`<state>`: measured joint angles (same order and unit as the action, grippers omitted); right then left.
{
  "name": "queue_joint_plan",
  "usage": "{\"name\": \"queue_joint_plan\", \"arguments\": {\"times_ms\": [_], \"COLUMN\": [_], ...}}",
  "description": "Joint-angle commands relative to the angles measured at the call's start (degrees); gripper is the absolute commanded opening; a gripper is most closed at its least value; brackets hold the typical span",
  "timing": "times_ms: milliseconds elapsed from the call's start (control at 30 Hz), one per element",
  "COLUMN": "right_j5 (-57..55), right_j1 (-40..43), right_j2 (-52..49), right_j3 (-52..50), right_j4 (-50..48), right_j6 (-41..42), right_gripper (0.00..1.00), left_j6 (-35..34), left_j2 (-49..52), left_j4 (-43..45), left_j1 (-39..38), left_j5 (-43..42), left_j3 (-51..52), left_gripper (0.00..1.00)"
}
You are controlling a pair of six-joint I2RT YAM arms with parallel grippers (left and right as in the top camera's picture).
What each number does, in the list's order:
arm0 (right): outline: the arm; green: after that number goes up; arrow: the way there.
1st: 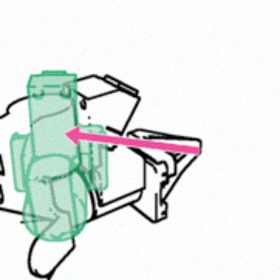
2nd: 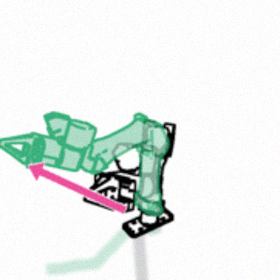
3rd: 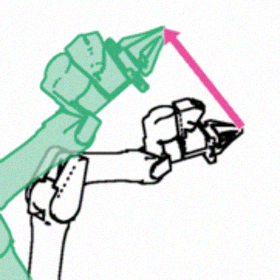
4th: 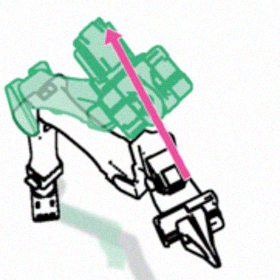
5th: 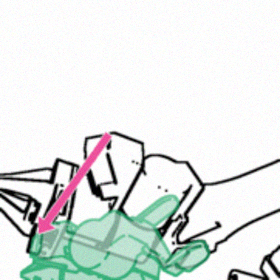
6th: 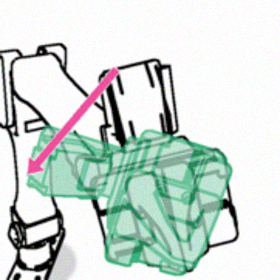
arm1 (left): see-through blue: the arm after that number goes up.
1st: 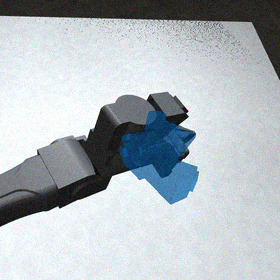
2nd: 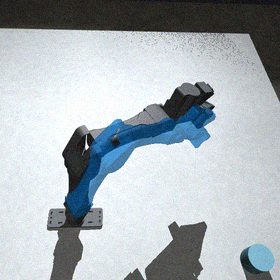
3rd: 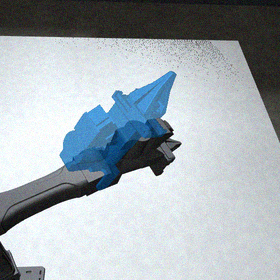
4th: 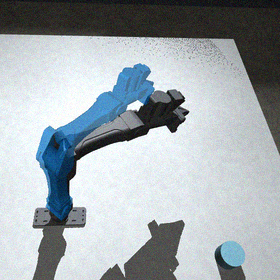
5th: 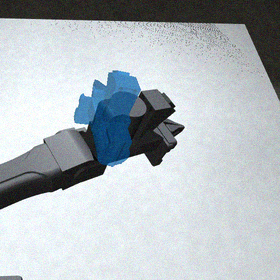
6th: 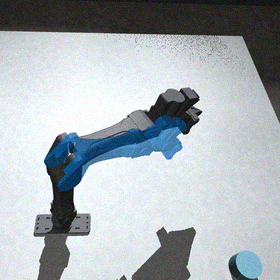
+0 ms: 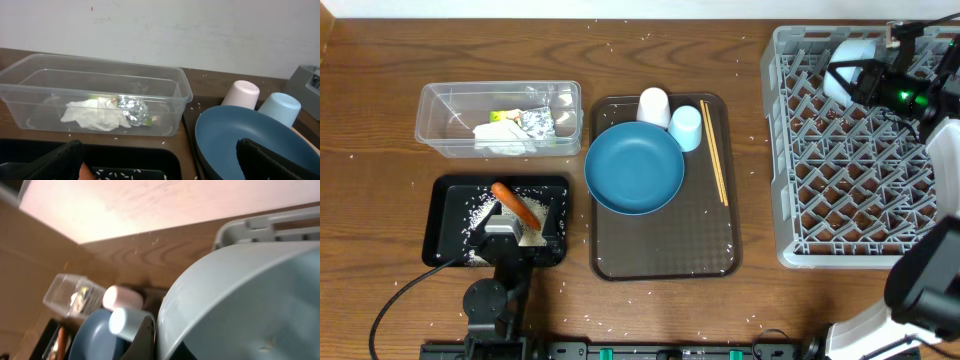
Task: Sort waste into correct bins and load items into the dishwasher rack
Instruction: 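Carry the bowl right into the dish rack and release it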
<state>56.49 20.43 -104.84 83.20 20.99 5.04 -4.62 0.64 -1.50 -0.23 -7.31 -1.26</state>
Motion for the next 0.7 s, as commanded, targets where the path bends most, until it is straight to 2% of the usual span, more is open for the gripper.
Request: {"name": "queue_joint_plan", "arguments": {"times_ms": [0, 267, 667], "right_j5": [2.51, 8.68, 8.7], "right_j1": [1.03, 2.32, 6.21], "right_j2": [-3.23, -10.38, -12.48], "right_j3": [0.63, 0.63, 0.63], "right_j4": [-3.8, -18.38, -16.46], "right_j6": [5.68, 13.51, 13.86], "right_gripper": [0.01, 0.01, 0.01], "left_j6": [0.33, 0.33, 0.33], "left_j2": [-0.35, -0.35, -0.35], "left_j4": [-1.84, -1.84, -1.84], "left_j1": [-0.24, -0.22, -0.22], "left_j5": [-0.59, -0.57, -0.57], "left_j3": [1.03, 1.03, 1.03], "left_gripper": [0.98, 0.98, 0.98]}}
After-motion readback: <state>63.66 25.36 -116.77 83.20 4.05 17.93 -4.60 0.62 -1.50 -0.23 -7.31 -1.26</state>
